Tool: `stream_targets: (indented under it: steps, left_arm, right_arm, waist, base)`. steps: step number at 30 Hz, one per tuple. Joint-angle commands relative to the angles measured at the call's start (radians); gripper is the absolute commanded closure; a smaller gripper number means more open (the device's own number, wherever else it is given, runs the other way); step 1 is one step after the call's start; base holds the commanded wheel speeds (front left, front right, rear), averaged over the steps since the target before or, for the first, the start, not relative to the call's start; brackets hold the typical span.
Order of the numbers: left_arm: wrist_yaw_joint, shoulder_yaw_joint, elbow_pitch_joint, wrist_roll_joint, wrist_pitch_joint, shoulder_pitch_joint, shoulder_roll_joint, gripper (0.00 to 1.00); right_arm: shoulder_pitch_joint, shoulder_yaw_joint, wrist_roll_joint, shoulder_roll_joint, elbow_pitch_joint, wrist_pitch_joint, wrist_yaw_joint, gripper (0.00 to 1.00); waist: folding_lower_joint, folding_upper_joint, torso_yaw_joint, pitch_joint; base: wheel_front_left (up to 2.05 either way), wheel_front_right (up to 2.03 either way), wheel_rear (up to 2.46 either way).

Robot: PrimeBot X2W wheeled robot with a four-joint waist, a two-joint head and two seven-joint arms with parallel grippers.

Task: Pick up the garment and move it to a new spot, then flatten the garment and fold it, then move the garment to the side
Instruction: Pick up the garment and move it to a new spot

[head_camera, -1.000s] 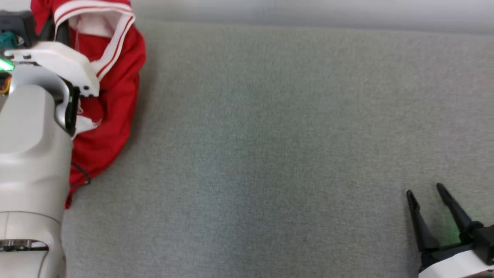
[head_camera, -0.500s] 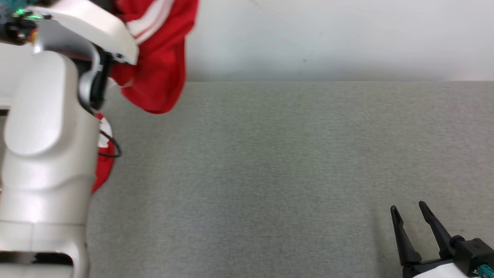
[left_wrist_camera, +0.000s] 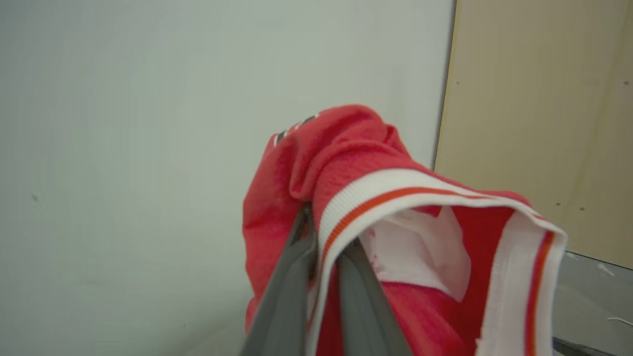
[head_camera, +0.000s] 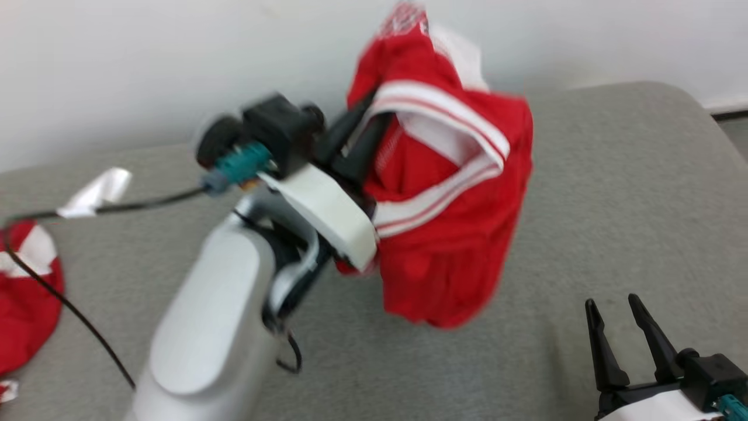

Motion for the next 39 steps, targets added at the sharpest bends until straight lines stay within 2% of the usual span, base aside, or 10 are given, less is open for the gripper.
stream_targets:
  steps: [1, 10, 13, 15, 16, 17, 21, 29, 35, 39]
  left_arm:
    - [0.011, -0.013, 0.004, -0.007, 0.007, 0.043, -0.005, 1.00]
    - [0.078, -0.142, 0.270, 0.015, -0.052, 0.110, -0.045, 1.00]
    - [0.110, -0.196, 0.378, -0.036, -0.108, 0.096, -0.051, 1.00]
    - [0.120, -0.266, 0.415, -0.095, -0.144, 0.088, -0.053, 0.53]
    - [0.126, -0.302, 0.429, -0.124, -0.165, 0.083, -0.052, 0.09]
    - [0.129, -0.346, 0.438, -0.139, -0.185, 0.070, -0.051, 0.00]
    - [0.138, -0.504, 0.458, -0.227, -0.241, 0.053, -0.051, 0.00]
    - [0.204, -0.644, 0.449, -0.400, -0.352, 0.034, -0.051, 0.00]
    - [0.266, -0.619, 0.470, -0.421, -0.417, 0.063, -0.049, 0.00]
    - [0.305, -0.558, 0.452, -0.405, -0.431, 0.117, 0.005, 0.00]
  right_arm:
    - [-0.012, 0.002, 0.008, 0.005, -0.003, 0.000, -0.002, 0.00]
    - [-0.025, 0.010, 0.017, 0.026, 0.005, 0.000, -0.002, 0.00]
    - [-0.031, 0.024, 0.018, 0.033, 0.011, 0.000, -0.002, 0.00]
    - [-0.035, 0.028, 0.020, 0.035, 0.017, 0.000, -0.002, 0.00]
    - [-0.036, 0.029, 0.020, 0.036, 0.021, 0.000, -0.002, 0.00]
    - [-0.036, 0.028, 0.020, 0.037, 0.023, 0.000, -0.002, 0.00]
    - [-0.028, 0.031, 0.007, 0.032, 0.029, 0.000, -0.002, 0.00]
    - [-0.014, 0.028, 0.000, 0.014, 0.032, 0.000, -0.002, 0.00]
    - [0.014, 0.004, -0.014, -0.005, 0.015, 0.000, -0.002, 0.00]
    - [0.047, -0.024, -0.030, -0.023, -0.002, 0.000, -0.002, 0.00]
  waist:
    - [0.0001, -0.0001, -0.069, 0.026]
    - [0.0001, -0.0001, -0.176, 0.065]
    - [0.0001, -0.0001, -0.195, 0.066]
    - [0.0001, -0.0001, -0.203, 0.066]
    - [0.0001, -0.0001, -0.204, 0.064]
    - [0.0001, -0.0001, -0.203, 0.062]
    - [0.0001, -0.0001, -0.185, 0.051]
    - [0.0001, -0.0001, -0.130, 0.009]
    - [0.0001, -0.0001, -0.092, -0.055]
    - [0.0001, -0.0001, -0.063, -0.100]
  base:
    - [0.00, 0.00, 0.00]
    - [0.00, 0.00, 0.00]
    - [0.00, 0.00, 0.00]
    - [0.00, 0.00, 0.00]
    - [0.00, 0.00, 0.00]
    - [0.00, 0.00, 0.00]
    - [0.00, 0.00, 0.00]
    - [0.00, 0.00, 0.00]
    - [0.00, 0.00, 0.00]
    - [0.00, 0.00, 0.00]
